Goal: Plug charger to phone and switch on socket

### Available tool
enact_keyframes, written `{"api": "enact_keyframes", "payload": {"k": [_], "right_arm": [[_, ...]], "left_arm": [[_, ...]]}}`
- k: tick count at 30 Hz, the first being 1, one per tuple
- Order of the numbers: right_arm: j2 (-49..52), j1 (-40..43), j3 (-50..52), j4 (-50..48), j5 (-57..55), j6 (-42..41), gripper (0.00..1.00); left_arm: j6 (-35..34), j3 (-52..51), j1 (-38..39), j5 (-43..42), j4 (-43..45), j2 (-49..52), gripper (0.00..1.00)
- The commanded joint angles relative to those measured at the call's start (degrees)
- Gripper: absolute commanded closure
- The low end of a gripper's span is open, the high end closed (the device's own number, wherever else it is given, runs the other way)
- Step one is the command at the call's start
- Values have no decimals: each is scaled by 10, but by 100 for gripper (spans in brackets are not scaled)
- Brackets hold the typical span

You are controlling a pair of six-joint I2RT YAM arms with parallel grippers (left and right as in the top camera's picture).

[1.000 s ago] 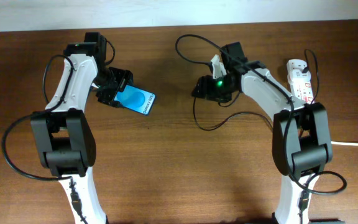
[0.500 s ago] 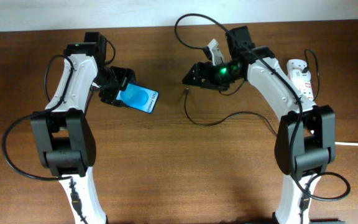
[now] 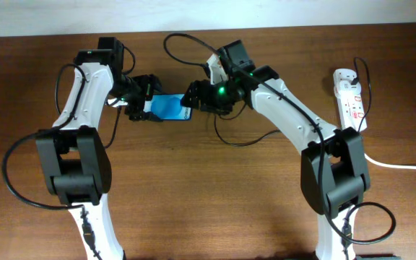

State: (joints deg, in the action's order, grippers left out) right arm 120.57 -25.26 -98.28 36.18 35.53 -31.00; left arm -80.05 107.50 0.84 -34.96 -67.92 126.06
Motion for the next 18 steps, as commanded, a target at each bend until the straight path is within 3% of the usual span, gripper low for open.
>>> {"api": "enact_keyframes", "payload": {"k": [1,6,13,18], "right_arm": [[-12,-14,-10,-14,-31,-26,34],[-12,-30,-10,-37,-54,-50,55],[-7,-51,-10,-56,-78,-66,60],[6,-52,-9,-65,-77,-75,76]], "left_arm": [[-15,15,1,-78,-1,-4,100],[-15,15,3,-93,-3,-4,100],[-15,15,3,-129,-3,-4,100],[-15,15,3,-129,-3,-4,100]]}}
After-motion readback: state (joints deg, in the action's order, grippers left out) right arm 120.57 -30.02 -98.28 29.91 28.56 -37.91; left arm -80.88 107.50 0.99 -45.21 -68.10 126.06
